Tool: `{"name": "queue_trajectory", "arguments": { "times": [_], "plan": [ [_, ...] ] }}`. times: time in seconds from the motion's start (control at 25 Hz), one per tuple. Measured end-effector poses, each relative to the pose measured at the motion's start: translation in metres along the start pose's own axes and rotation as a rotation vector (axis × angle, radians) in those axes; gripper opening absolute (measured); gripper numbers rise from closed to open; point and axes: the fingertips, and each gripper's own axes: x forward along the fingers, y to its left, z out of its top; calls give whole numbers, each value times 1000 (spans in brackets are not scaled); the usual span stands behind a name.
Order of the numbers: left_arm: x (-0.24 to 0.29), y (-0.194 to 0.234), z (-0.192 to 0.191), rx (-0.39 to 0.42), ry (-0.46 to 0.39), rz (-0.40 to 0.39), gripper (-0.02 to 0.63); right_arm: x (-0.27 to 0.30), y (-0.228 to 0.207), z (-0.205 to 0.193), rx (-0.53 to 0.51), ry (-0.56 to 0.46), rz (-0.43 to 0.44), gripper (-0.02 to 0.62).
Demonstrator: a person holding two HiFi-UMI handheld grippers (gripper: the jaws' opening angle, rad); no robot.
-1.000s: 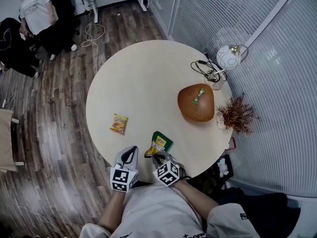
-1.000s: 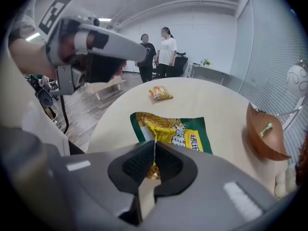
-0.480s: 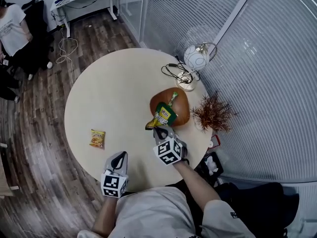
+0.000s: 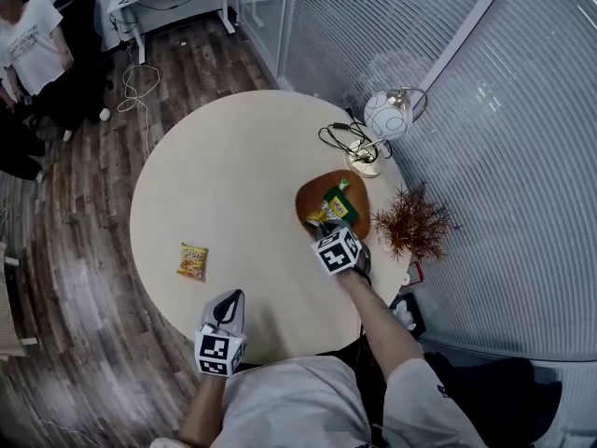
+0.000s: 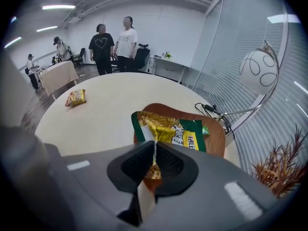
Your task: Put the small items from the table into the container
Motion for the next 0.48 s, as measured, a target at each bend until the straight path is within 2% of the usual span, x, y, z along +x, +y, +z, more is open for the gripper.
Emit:
{"name": "queue_trajectory", "arguments": {
  "times": [0.24,0.36,0.48],
  "plan": [
    [2,3,0,3,4,2,-12,4,-3,-14,45,13,-8,49],
    [2,3,2,9,1,-4,-12,-7,-2,-12,65,-25,-21,77],
    [2,5,5,9,-12,-1,-12,-28,7,0,89,-104,-14,72]
  ]
}}
